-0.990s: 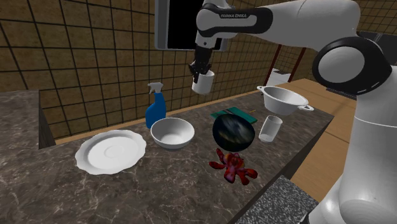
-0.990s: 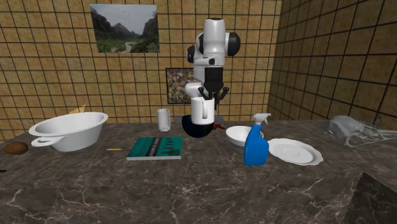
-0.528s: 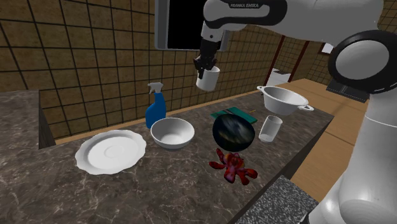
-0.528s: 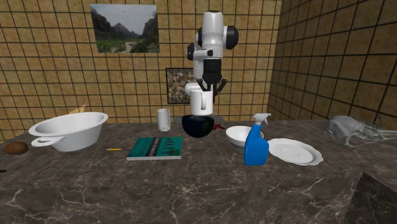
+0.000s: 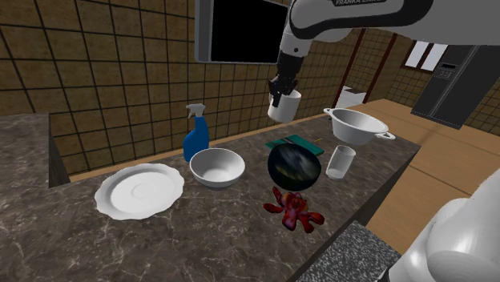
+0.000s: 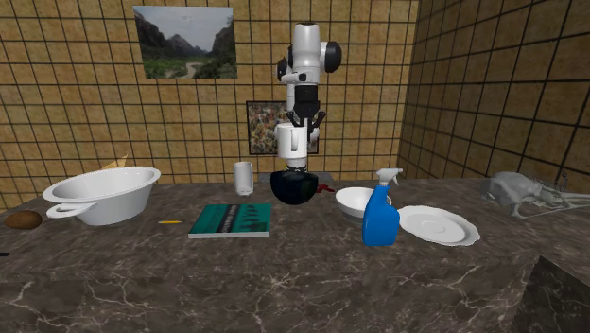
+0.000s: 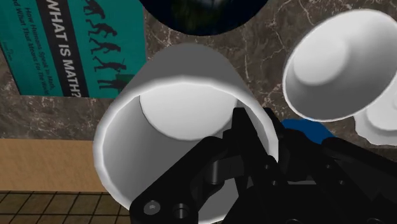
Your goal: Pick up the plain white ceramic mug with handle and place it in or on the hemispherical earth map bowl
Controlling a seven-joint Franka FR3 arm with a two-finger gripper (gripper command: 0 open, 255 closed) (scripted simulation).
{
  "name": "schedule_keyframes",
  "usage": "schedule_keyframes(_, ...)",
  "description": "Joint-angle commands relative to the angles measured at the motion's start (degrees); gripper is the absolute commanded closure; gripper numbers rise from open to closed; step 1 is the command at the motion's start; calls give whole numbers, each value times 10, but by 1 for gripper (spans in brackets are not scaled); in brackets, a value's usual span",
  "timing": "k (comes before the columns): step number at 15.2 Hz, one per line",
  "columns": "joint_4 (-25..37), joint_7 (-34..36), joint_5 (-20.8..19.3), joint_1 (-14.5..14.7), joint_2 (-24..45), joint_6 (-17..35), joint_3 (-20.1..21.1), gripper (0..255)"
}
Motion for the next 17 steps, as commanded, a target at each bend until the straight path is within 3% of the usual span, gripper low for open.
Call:
schedule_keyframes(1,-47,-1,-1,-1,-47,0,-1,255)
schedule_keyframes(4,-111,-6,-3,-3,-115,-3,-4,255)
schedule_keyframes(17,-205,-6,-4,-4,-117,89,-4,255)
